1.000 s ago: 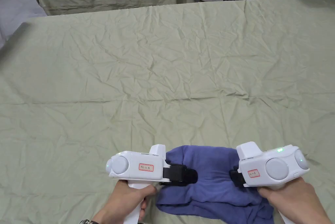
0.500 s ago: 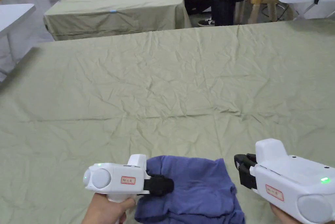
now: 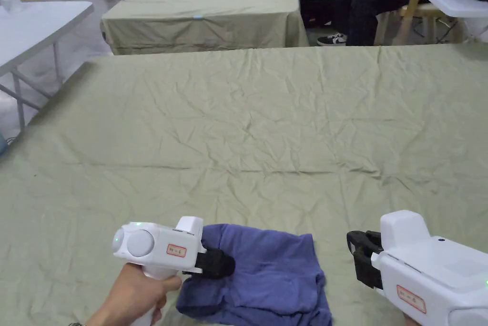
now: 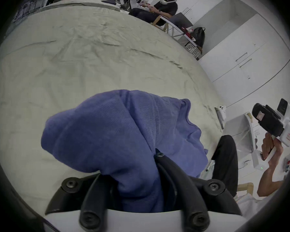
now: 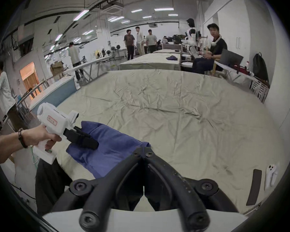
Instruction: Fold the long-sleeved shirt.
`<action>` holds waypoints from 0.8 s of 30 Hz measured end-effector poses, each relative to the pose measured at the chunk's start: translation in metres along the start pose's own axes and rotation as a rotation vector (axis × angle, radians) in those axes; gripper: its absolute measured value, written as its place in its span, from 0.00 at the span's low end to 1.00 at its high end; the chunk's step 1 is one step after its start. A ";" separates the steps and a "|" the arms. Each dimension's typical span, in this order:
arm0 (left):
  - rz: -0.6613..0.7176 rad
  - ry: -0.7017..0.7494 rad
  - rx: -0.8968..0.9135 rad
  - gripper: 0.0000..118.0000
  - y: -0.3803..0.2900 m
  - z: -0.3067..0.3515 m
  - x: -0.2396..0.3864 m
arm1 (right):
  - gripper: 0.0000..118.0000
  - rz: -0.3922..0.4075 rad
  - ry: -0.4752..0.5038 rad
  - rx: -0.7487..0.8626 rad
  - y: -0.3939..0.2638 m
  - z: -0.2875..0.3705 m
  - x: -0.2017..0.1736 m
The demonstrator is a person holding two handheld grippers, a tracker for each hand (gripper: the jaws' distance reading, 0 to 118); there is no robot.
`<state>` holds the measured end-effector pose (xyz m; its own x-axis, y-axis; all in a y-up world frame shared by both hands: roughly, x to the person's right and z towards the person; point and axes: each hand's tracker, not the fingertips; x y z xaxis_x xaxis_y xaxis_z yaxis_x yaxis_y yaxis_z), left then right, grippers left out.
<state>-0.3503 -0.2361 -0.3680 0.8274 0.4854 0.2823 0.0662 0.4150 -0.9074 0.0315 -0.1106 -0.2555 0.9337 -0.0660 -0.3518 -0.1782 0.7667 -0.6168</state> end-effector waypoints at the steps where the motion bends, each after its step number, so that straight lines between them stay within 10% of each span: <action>1: -0.003 0.024 -0.002 0.13 0.001 0.008 -0.014 | 0.01 0.014 0.016 -0.007 0.004 -0.005 -0.008; 24: 0.087 0.423 -0.137 0.11 0.013 0.190 -0.257 | 0.01 0.196 0.213 -0.131 0.045 -0.116 -0.133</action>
<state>-0.6677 -0.2095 -0.3928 0.9864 0.1450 0.0776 0.0365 0.2670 -0.9630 -0.1363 -0.1410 -0.3185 0.7940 -0.0677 -0.6042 -0.3999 0.6904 -0.6029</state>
